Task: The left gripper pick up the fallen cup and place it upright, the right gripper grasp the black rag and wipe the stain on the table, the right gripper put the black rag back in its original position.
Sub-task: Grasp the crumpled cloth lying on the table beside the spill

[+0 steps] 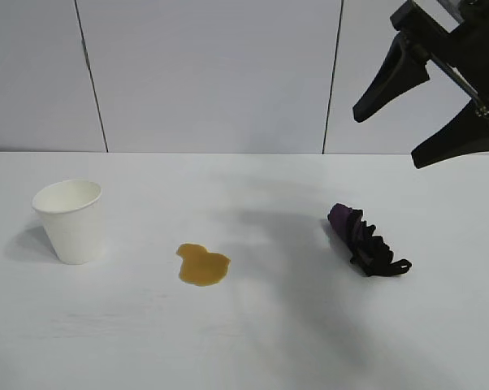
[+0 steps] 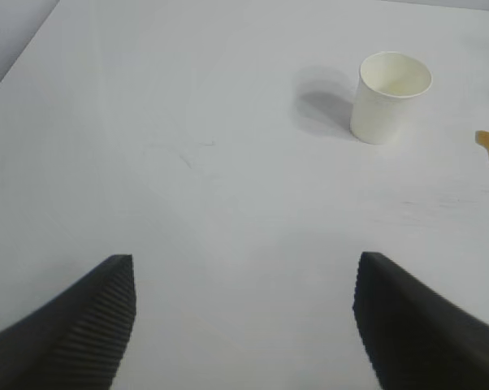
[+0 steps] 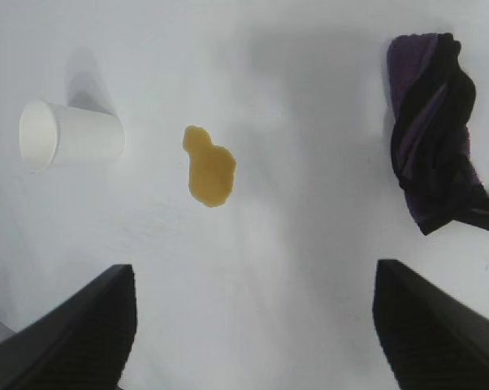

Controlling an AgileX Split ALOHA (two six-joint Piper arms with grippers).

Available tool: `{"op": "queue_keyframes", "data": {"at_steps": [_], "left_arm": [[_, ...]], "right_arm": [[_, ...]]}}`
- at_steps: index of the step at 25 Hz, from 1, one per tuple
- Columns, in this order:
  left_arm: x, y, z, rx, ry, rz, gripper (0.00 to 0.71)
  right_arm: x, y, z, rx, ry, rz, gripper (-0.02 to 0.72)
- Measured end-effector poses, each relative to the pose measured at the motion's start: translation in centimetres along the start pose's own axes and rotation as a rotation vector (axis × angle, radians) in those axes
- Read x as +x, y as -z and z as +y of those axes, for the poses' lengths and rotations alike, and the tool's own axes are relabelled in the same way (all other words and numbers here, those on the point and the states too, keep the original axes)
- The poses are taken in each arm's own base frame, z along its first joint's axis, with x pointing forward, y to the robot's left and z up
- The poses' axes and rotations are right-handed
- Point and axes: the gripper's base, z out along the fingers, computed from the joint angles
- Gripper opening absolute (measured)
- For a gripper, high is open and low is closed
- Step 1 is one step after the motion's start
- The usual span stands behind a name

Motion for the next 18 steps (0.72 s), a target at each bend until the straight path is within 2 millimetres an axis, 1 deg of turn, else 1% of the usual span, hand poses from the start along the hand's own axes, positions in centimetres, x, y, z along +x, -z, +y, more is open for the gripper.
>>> {"op": "queue_keyframes", "data": {"at_steps": [4,9,18], "left_arm": [[0.0,0.0,0.0,0.0,0.0,-0.002,0.539],[0.0,-0.1,0.0,0.0,0.0,-0.005,0.539],[0.0,-0.1,0.0,0.0,0.0,-0.005,0.539]], "right_arm": [[0.3,0.0,-0.2,0.021,0.027,0.034,0.554],[0.7,0.1,-0.8,0.087,0.057,0.083,0.554],[0.3,0.2,-2.2,0.239,0.079,0.051,0.554]]}}
